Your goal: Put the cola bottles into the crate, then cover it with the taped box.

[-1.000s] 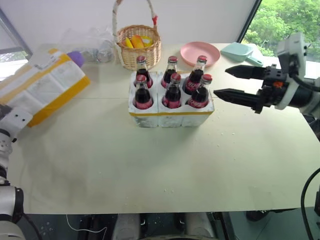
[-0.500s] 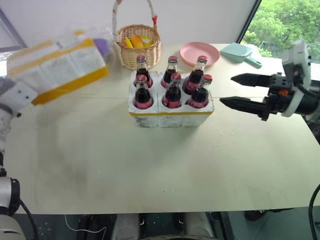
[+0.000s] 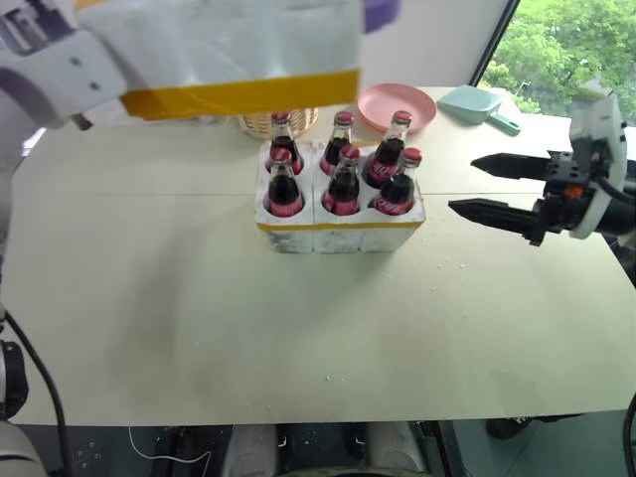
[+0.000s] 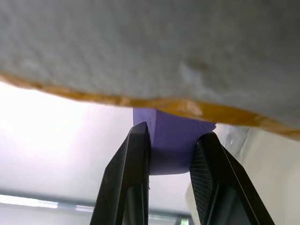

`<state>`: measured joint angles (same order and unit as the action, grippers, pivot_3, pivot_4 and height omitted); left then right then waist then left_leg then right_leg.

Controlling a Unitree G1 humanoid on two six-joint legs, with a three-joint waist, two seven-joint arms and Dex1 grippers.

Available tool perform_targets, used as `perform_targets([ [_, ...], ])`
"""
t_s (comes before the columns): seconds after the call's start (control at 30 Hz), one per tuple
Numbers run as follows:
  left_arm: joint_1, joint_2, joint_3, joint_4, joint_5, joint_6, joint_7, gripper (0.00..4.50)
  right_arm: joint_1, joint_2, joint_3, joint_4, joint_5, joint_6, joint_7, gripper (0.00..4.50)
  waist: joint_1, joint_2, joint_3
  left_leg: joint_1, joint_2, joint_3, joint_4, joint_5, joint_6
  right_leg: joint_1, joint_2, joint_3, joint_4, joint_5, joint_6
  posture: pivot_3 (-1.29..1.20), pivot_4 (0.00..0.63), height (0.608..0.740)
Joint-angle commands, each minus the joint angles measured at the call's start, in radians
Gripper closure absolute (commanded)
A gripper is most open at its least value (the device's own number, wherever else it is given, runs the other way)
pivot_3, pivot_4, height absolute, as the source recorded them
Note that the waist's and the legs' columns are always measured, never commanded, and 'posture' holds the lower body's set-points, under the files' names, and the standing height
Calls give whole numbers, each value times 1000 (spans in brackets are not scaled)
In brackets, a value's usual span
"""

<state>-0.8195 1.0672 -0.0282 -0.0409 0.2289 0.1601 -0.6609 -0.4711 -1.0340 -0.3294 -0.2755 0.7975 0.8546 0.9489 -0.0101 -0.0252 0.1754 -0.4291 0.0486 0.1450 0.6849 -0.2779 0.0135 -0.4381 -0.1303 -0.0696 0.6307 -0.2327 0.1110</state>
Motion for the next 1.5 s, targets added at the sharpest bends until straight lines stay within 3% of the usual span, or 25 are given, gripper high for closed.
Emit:
perform_targets([
  [0.03, -9, -29, -40, -209, 18, 137, -82, 3455, 3, 10, -29, -12, 3, -22, -9, 0, 0, 0, 0, 0, 0, 0, 0, 0, 0, 0, 0, 0, 0, 0, 0, 0, 150, 740],
  [0.27, -67, -114, -187, -276, 178, 218, -111, 3455, 23, 36, -39, -24, 12, -23, -37, 0, 2, 0, 0, 1, 1, -4, 1, 1, -2, 2, 3, 0, 0, 0, 0, 0, 150, 740],
  [0.5, -94, -130, -210, -217, 301, 191, -95, 3455, 52, 23, -71, -29, 24, -16, -44, 0, 3, 0, 0, 2, 1, -4, 1, 1, -2, 3, 3, 0, 0, 0, 0, 0, 150, 740],
  [1.4, -100, -230, -218, -247, 344, 200, -238, 3455, 93, 56, -104, -27, 29, -32, -78, 0, 23, 0, 0, 2, 1, -6, 5, 1, -1, 5, 4, 0, 0, 0, 0, 0, 150, 740],
  [1.43, -94, -232, -215, -253, 341, 202, -246, 2810, 94, 57, -104, -29, 29, -31, -80, 0, 24, 0, 0, 2, 1, -6, 5, 1, -1, 5, 4, 0, 0, 0, 0, 0, 150, 740],
  [1.47, -85, -232, -213, -260, 339, 203, -253, 2548, 96, 58, -106, -32, 30, -31, -81, 0, 24, 0, 0, 2, 1, -6, 6, 1, -1, 6, 4, 0, 0, 0, 0, 0, 150, 740],
  [1.5, -77, -233, -211, -266, 337, 204, -260, 2008, 98, 58, -107, -33, 30, -30, -82, 0, 24, 0, 0, 2, 1, -7, 6, 1, -1, 6, 4, 0, 0, 0, 0, 0, 150, 740],
])
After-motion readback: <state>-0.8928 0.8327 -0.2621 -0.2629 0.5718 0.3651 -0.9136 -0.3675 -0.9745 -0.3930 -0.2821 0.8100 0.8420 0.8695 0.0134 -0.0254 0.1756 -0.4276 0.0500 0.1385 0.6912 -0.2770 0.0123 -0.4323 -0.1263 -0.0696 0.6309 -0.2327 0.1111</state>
